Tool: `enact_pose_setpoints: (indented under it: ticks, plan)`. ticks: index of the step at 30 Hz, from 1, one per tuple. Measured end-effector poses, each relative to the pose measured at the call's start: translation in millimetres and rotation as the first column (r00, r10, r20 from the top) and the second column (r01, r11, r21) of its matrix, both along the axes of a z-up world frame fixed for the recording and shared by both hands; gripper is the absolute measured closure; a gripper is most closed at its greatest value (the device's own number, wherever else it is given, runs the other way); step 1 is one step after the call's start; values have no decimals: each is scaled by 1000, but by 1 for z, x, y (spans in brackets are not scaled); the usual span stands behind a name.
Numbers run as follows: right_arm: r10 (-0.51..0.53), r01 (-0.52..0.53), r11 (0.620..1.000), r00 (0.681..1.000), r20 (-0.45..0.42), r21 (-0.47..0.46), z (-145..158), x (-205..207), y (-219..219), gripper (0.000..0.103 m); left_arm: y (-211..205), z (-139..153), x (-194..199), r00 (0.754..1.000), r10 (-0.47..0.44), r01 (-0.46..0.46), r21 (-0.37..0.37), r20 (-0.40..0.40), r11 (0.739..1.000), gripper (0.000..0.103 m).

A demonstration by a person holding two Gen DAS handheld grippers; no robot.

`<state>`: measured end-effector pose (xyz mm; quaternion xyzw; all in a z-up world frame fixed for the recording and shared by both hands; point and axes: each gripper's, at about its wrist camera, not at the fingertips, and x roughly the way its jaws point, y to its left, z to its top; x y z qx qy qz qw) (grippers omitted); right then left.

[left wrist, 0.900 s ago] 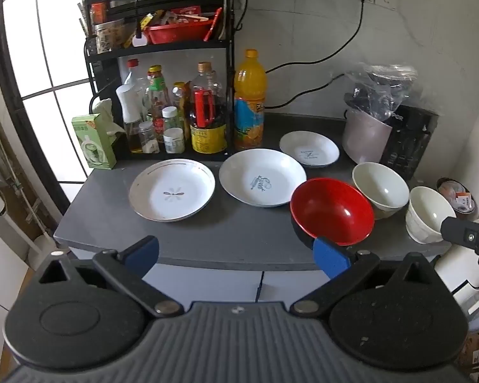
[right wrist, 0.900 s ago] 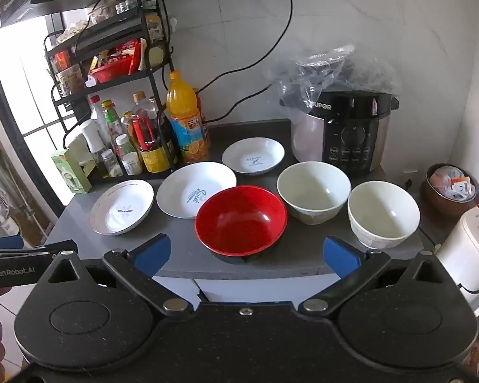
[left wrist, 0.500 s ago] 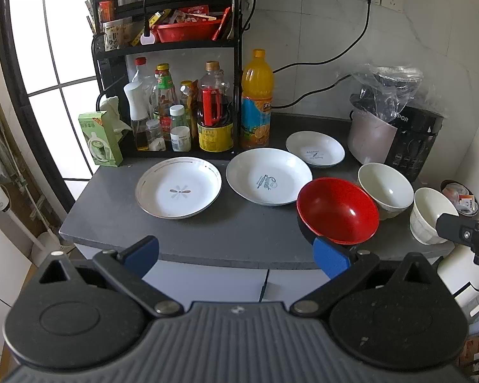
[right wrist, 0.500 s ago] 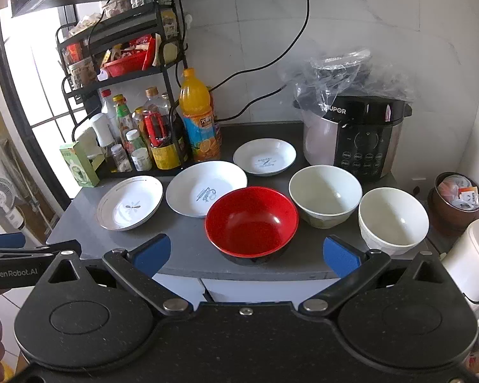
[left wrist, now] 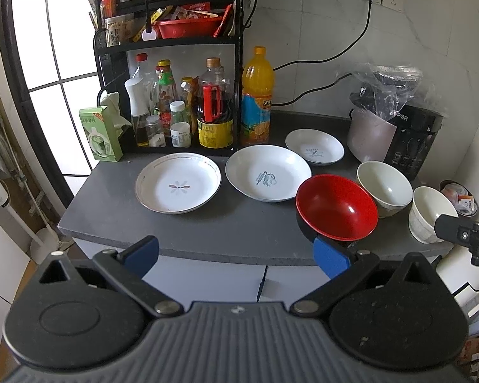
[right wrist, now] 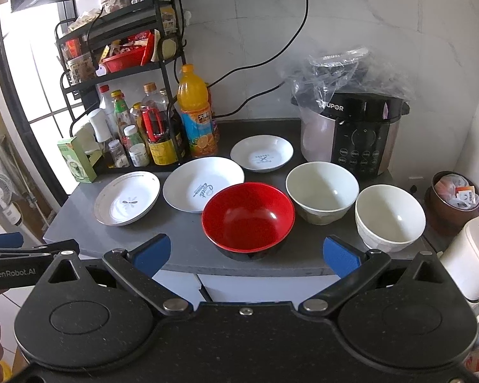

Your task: Organize plates and bowls

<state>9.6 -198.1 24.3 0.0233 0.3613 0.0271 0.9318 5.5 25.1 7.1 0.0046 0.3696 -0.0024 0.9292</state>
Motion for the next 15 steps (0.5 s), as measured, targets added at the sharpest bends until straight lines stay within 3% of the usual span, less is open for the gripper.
enact_pose_setpoints:
  ticks: [15]
  plan:
    - [4,-3,1000,1000,-20,15,-4,-2,0,0,-3,-2,4,1000,18,-19,-10,-9,1000,1]
